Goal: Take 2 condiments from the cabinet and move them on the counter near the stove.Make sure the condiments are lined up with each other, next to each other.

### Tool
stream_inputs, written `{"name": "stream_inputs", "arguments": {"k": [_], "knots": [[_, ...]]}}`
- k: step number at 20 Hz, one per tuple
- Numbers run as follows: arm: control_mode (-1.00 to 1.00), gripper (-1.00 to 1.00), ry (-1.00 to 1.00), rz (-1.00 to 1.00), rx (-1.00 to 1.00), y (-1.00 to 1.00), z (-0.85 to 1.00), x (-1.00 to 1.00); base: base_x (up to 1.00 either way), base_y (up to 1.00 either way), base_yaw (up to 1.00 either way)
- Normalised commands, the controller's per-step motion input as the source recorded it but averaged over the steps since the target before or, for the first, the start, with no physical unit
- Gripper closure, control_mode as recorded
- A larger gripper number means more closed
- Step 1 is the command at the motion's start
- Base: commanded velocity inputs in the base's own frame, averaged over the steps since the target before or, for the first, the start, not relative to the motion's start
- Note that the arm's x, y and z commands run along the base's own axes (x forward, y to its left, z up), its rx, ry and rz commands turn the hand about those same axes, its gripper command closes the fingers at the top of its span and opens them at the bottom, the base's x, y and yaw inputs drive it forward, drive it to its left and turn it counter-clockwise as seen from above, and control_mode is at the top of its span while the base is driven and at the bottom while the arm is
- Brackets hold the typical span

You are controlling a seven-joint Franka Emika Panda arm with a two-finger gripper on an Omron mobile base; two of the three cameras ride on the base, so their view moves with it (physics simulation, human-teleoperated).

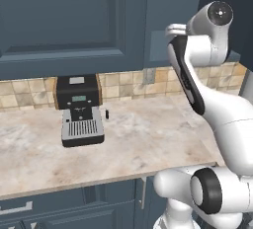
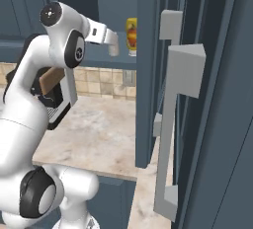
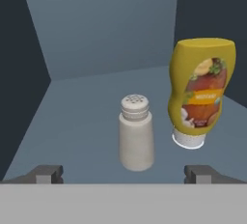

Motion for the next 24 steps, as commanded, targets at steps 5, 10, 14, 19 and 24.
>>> {"name": "stream_inputs", "arguments": {"k": [5, 10, 14, 19, 24], "knots": [[-1.00, -1.00, 0.01, -0.05, -0.02, 0.00, -0.02, 0.09, 0.00, 0.00, 0.00], [-1.00, -1.00, 0.01, -0.03, -0.01, 0.00, -0.11, 0.12, 0.00, 0.00, 0.00], [-1.00, -1.00, 0.03, -0.02, 0.00, -0.01, -0.14, 0.06, 0.00, 0.00, 0.00], [-1.00, -1.00, 0.00, -0.02, 0.00, -0.01, -0.07, 0.06, 0.00, 0.00, 0.00], [-1.00, -1.00, 0.00, -0.02, 0.00, -0.05, -0.01, 0.08, 0.00, 0.00, 0.00]]}}
